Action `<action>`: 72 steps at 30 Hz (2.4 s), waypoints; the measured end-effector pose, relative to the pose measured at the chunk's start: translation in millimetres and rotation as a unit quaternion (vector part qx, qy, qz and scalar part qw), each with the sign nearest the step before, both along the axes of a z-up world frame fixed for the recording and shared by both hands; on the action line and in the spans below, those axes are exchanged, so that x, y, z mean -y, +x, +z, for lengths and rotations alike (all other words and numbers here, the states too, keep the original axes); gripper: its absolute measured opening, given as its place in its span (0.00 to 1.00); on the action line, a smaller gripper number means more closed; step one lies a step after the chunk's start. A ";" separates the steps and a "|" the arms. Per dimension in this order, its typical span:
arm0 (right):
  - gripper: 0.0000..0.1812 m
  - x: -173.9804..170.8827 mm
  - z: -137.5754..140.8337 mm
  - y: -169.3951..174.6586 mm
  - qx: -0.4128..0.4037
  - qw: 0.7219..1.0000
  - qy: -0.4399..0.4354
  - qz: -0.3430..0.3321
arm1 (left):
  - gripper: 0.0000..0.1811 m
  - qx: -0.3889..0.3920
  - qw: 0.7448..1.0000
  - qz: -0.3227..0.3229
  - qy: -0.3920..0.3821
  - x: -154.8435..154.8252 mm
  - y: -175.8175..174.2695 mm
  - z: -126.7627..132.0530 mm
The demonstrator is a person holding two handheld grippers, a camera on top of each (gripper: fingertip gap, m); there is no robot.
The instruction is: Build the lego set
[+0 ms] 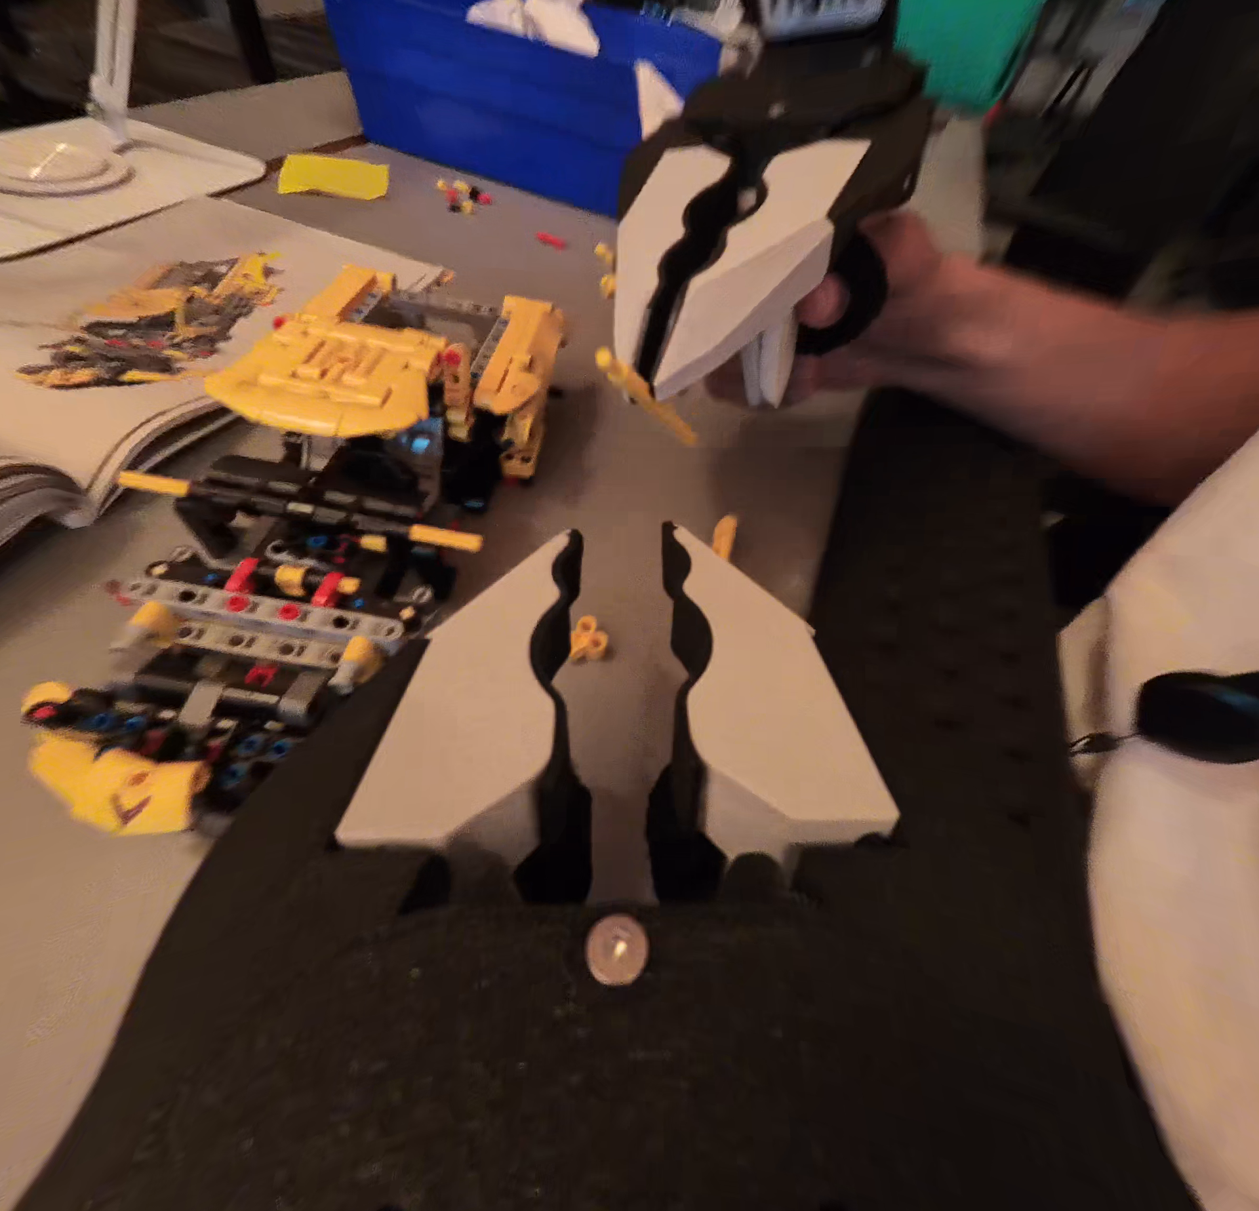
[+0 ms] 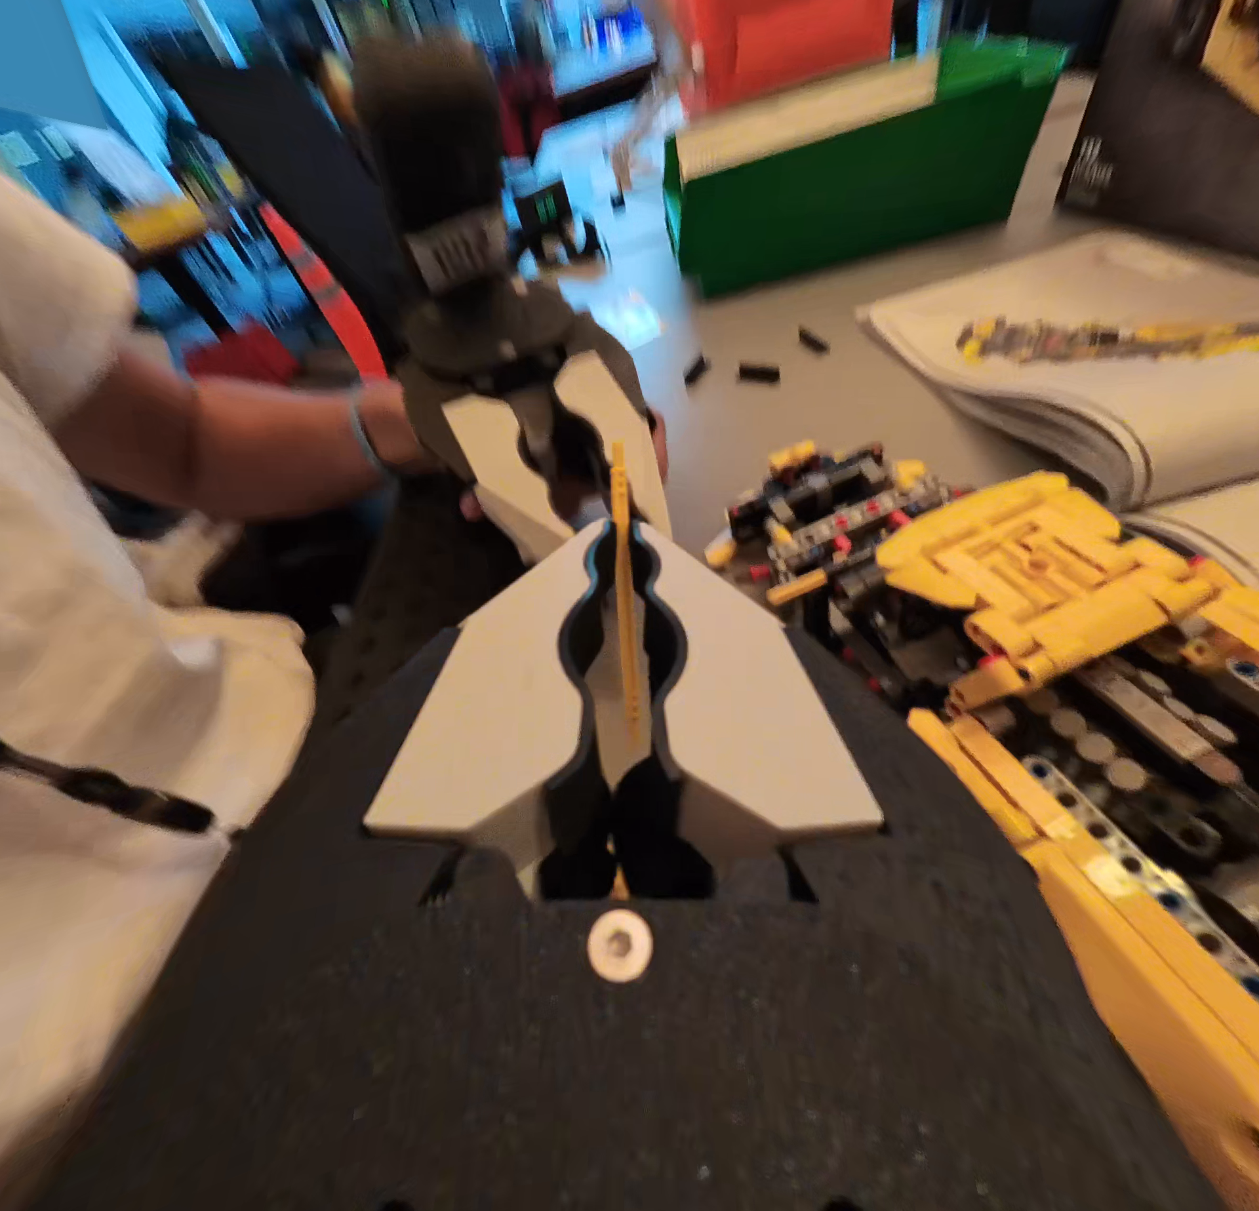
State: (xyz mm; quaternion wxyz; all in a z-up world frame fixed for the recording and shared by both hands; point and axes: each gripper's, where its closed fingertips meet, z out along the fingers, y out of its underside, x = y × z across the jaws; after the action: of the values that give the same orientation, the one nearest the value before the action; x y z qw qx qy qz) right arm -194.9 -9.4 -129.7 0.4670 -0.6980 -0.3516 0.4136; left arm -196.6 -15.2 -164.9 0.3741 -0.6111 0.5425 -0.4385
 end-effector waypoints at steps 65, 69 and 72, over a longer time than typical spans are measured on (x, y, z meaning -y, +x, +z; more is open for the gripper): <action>0.06 26.6 22.5 9.2 -0.003 0.988 0.139 0.061 | 0.01 0.196 0.907 -0.106 -0.359 28.1 11.4 63.0; 0.01 27.4 21.2 8.9 0.013 0.984 0.170 0.053 | 0.01 0.192 0.904 -0.111 -0.366 29.2 12.5 61.6; 0.04 24.1 23.0 10.1 0.013 0.983 0.178 0.041 | 0.02 0.191 0.904 -0.110 -0.367 29.4 12.5 61.2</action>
State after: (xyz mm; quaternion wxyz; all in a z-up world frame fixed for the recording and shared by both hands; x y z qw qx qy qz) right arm -184.8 -33.6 -106.7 0.5619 -0.5940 -0.4543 0.3535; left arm -184.1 -44.6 -103.7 0.1691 -0.5461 0.3256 -0.7531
